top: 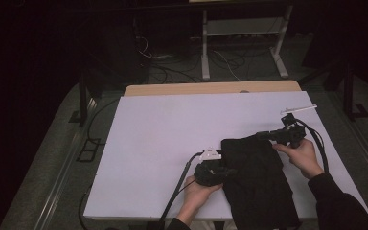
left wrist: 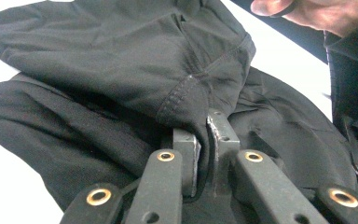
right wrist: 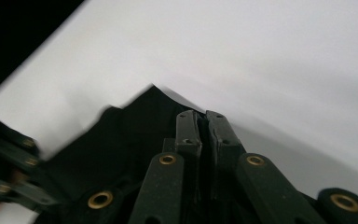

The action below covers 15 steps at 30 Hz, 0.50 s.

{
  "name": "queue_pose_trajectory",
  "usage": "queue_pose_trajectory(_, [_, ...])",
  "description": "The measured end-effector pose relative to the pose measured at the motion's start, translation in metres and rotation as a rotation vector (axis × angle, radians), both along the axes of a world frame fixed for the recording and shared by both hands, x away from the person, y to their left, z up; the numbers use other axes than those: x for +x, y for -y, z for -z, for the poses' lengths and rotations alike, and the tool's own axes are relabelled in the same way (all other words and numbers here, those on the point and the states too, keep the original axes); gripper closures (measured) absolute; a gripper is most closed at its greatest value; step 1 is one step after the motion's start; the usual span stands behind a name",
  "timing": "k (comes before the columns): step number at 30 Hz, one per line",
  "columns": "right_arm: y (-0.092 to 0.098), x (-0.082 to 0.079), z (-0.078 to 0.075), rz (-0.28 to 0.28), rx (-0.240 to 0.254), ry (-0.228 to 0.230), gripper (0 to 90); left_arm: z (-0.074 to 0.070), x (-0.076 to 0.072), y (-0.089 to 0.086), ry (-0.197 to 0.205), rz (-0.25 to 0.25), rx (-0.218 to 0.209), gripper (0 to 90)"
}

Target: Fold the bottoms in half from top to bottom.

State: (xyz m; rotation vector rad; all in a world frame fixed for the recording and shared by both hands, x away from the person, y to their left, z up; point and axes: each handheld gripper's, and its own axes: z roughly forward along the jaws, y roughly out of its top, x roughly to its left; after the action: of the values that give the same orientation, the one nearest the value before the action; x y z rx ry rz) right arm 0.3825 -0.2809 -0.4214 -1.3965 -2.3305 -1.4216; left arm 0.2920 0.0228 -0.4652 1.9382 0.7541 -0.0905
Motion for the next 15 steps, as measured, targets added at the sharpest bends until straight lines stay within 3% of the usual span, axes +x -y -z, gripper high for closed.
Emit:
queue_pose_trajectory(7, [0.002, -0.008, -0.012, 0.012, 0.064, -0.002, 82.9, -0.001, 0.0, -0.001, -0.008, -0.002, 0.0, 82.1])
queue_pose_trajectory(15, [0.0, -0.018, -0.022, -0.012, 0.089, 0.005, 82.9, -0.002, 0.0, -0.002, -0.009, -0.005, 0.002, 81.0])
